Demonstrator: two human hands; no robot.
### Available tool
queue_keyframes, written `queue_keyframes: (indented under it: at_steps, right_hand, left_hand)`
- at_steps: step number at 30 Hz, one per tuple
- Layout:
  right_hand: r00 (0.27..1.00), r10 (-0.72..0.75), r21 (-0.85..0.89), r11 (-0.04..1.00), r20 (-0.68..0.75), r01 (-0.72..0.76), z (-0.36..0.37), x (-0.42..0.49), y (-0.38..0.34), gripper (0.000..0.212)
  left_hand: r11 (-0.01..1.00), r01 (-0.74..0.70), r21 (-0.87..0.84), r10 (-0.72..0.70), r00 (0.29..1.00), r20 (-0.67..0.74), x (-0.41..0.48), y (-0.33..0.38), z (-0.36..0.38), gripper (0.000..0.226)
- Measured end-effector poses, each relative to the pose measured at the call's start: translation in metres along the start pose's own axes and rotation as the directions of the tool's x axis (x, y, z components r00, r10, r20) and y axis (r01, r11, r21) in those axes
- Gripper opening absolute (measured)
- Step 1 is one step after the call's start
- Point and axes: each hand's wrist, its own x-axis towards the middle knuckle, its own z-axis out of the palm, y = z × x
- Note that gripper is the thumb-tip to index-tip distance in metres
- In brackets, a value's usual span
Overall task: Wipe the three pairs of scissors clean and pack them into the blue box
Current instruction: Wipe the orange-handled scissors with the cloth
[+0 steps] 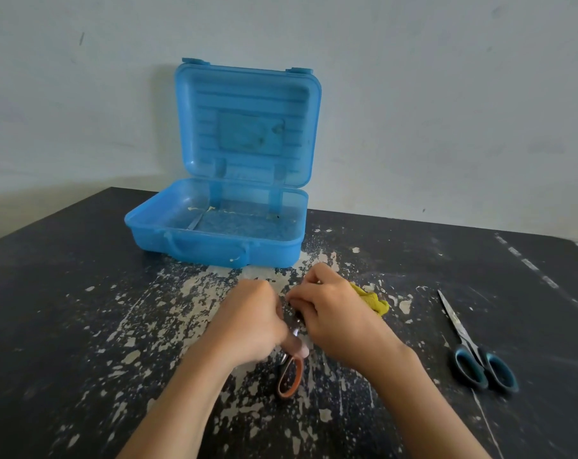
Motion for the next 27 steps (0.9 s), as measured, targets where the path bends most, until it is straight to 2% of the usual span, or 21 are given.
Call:
queue_keyframes:
  at_steps: [2,6,9,11,13,14,17,19,21,25,27]
  right_hand:
    - [0.999,0.042,-0.015,0.999,-0.030,-0.042,-0.001,0.004,0.002,0.020]
    - [0.971,0.220,-0.030,0.974,-0.095,-0.224,-0.002,0.010,0.023,0.019]
    - [0.918,0.362,-0.036,0.928,-0.159,-0.372,-0.002,0.009,0.044,0.023]
    - [0.870,0.415,0.030,0.906,-0.266,-0.423,-0.005,0.006,0.052,0.022]
    - [0.821,0.401,0.174,0.916,-0.406,-0.361,-0.013,0.001,0.047,0.018]
    - [0.830,0.364,0.226,0.929,-0.424,-0.292,-0.017,-0.001,0.040,0.017]
    - [0.956,0.147,0.244,0.966,-0.253,-0.084,-0.016,-0.009,0.022,0.019]
    - [0.987,0.038,0.212,0.977,-0.154,-0.005,-0.006,-0.012,0.020,0.021]
    - [0.986,0.040,0.201,0.980,-0.165,-0.006,0.000,-0.010,0.027,0.023]
    - [0.944,0.145,0.129,0.985,-0.295,-0.111,0.003,-0.002,0.042,0.027]
    - [0.940,0.204,0.113,0.977,-0.275,-0.180,0.004,0.001,0.047,0.029]
  left_hand:
    - [1.000,-0.017,0.010,0.017,1.000,-0.004,-0.001,0.001,0.000,0.043]
    - [0.998,-0.048,0.045,0.048,0.999,0.016,-0.003,0.002,0.002,0.046]
    - [0.998,-0.065,-0.001,0.065,0.996,0.067,-0.003,0.000,0.002,0.041]
    - [0.996,-0.057,-0.075,0.063,0.994,0.088,-0.002,-0.003,0.001,0.043]
    - [0.988,-0.032,-0.152,0.048,0.993,0.105,-0.001,-0.005,0.000,0.047]
    - [0.982,-0.018,-0.189,0.039,0.993,0.108,-0.001,-0.005,0.000,0.049]
    - [0.964,0.018,-0.266,0.009,0.995,0.100,-0.001,-0.005,0.001,0.053]
    - [0.967,0.012,-0.255,0.007,0.997,0.073,-0.001,-0.006,0.001,0.050]
    - [0.977,-0.020,-0.212,0.031,0.998,0.047,-0.001,-0.006,0.001,0.045]
    - [0.979,-0.086,-0.185,0.100,0.992,0.073,-0.003,-0.003,0.003,0.042]
    - [0.982,-0.087,-0.168,0.106,0.989,0.108,-0.003,-0.003,0.003,0.041]
